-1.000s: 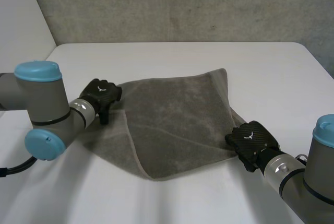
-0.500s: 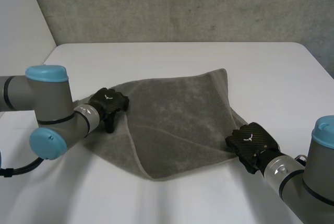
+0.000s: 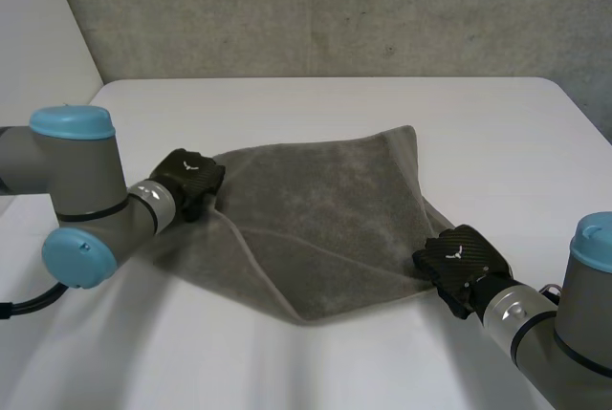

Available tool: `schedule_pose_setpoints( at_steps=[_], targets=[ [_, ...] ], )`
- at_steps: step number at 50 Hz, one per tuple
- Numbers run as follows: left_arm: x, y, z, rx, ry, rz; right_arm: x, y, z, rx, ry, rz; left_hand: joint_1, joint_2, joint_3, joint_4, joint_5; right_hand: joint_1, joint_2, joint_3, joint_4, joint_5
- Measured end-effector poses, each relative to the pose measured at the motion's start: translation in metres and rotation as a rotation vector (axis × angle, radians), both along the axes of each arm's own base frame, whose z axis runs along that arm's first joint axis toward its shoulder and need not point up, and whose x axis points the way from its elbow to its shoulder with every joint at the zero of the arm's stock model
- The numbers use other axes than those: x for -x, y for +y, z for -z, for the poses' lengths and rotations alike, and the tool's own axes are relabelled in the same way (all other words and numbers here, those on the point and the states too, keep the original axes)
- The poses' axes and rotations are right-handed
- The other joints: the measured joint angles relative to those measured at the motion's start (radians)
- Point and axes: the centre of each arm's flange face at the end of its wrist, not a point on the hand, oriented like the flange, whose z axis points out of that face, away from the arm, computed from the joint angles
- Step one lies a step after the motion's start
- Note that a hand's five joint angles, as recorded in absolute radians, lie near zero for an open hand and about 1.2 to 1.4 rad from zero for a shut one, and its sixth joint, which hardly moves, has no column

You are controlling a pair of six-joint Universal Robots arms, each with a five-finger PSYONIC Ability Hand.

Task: Fold the laundry

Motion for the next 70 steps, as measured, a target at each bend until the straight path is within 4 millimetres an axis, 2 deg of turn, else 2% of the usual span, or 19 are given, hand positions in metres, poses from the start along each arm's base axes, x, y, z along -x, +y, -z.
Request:
schedule_pose_setpoints(
  at_steps=[4, 12, 18, 23, 26, 31, 32, 35, 40, 43, 46, 48, 55, 57, 60, 63, 66, 68, 70],
  targets=[
    [-0.003, 0.007, -0.007, 0.006, -0.006, -0.012, 0.0, 0.0, 0.0, 0.001, 0.0, 0.001, 0.106, 0.129, 0.126, 0.128, 0.114, 0.0, 0.0, 0.0, 0.0, 0.0],
    [-0.016, 0.031, -0.018, -0.014, -0.019, -0.043, 0.001, -0.002, -0.003, 0.01, -0.004, 0.005, 0.137, 0.17, 0.168, 0.17, 0.151, 0.0, 0.0, 0.0, 0.0, 0.0],
    [-0.038, 0.056, -0.036, -0.014, -0.012, -0.082, 0.001, -0.004, -0.008, 0.023, -0.015, 0.009, 0.141, 0.173, 0.172, 0.174, 0.156, 0.0, 0.0, 0.0, 0.0, 0.0],
    [-0.059, 0.069, -0.062, 0.04, 0.019, -0.14, 0.004, -0.008, -0.028, 0.076, -0.042, 0.026, 0.142, 0.173, 0.172, 0.175, 0.156, 0.0, 0.0, 0.0, 0.0, 0.0],
    [-0.07, 0.074, -0.088, 0.106, 0.078, -0.18, 0.006, -0.01, -0.056, 0.151, -0.075, 0.038, 0.142, 0.173, 0.172, 0.175, 0.156, 0.0, 0.0, 0.0, 0.0, 0.0],
    [-0.082, 0.084, -0.143, 0.242, 0.246, -0.228, 0.009, -0.008, -0.126, 0.31, -0.156, 0.043, 0.142, 0.174, 0.172, 0.175, 0.156, 0.0, 0.0, 0.0, 0.005, 0.0],
    [-0.083, 0.085, -0.149, 0.256, 0.266, -0.231, 0.009, -0.008, -0.133, 0.324, -0.164, 0.043, 0.142, 0.174, 0.172, 0.175, 0.156, 0.0, 0.0, 0.001, 0.005, 0.0],
    [-0.088, 0.095, -0.185, 0.348, 0.375, -0.234, 0.011, -0.002, -0.185, 0.413, -0.216, 0.036, 0.142, 0.174, 0.172, 0.175, 0.156, 0.0, 0.001, 0.001, 0.005, 0.0],
    [-0.094, 0.104, -0.213, 0.426, 0.437, -0.238, 0.015, 0.008, -0.241, 0.46, -0.238, 0.027, 0.142, 0.174, 0.172, 0.175, 0.156, 0.001, 0.004, 0.001, 0.005, 0.0],
    [-0.098, 0.104, -0.212, 0.414, 0.436, -0.253, 0.018, 0.01, -0.258, 0.429, -0.217, 0.031, 0.142, 0.174, 0.173, 0.175, 0.156, 0.001, 0.004, 0.001, 0.005, 0.0],
    [-0.1, 0.1, -0.2, 0.367, 0.423, -0.271, 0.018, 0.003, -0.254, 0.362, -0.178, 0.036, 0.142, 0.174, 0.173, 0.175, 0.156, 0.001, 0.004, 0.001, 0.005, 0.004],
    [-0.1, 0.096, -0.185, 0.312, 0.408, -0.283, 0.017, -0.006, -0.244, 0.301, -0.14, 0.034, 0.142, 0.174, 0.173, 0.175, 0.156, 0.001, 0.004, 0.001, 0.005, 0.004],
    [-0.097, 0.071, -0.122, 0.1, 0.361, -0.313, 0.008, -0.041, -0.183, 0.106, 0.019, -0.003, 0.142, 0.174, 0.173, 0.175, 0.156, 0.001, 0.004, 0.001, 0.005, 0.004],
    [-0.093, 0.054, -0.099, 0.041, 0.351, -0.315, 0.002, -0.054, -0.159, 0.057, 0.069, -0.024, 0.142, 0.174, 0.173, 0.176, 0.156, 0.001, 0.004, 0.001, 0.005, 0.004],
    [-0.088, 0.03, -0.082, 0.016, 0.349, -0.311, -0.006, -0.071, -0.142, 0.054, 0.098, -0.036, 0.142, 0.174, 0.173, 0.176, 0.156, 0.001, 0.004, 0.001, 0.005, 0.004],
    [-0.083, 0.007, -0.079, 0.037, 0.356, -0.302, -0.016, -0.089, -0.137, 0.108, 0.104, -0.036, 0.142, 0.174, 0.173, 0.176, 0.156, 0.001, 0.004, 0.001, 0.005, 0.004],
    [-0.076, -0.022, -0.093, 0.123, 0.379, -0.285, -0.029, -0.114, -0.145, 0.246, 0.087, -0.019, 0.142, 0.174, 0.173, 0.176, 0.156, 0.001, 0.005, 0.001, 0.005, 0.004],
    [-0.073, -0.039, -0.113, 0.211, 0.409, -0.268, -0.037, -0.129, -0.162, 0.377, 0.056, -0.002, 0.142, 0.175, 0.174, 0.176, 0.156, 0.001, 0.014, 0.001, 0.005, 0.004],
    [-0.068, -0.053, -0.145, 0.328, 0.458, -0.243, -0.045, -0.143, -0.19, 0.554, 0.0, 0.02, 0.142, 0.175, 0.175, 0.176, 0.156, 0.001, 0.015, 0.001, 0.005, 0.004]
  ],
)
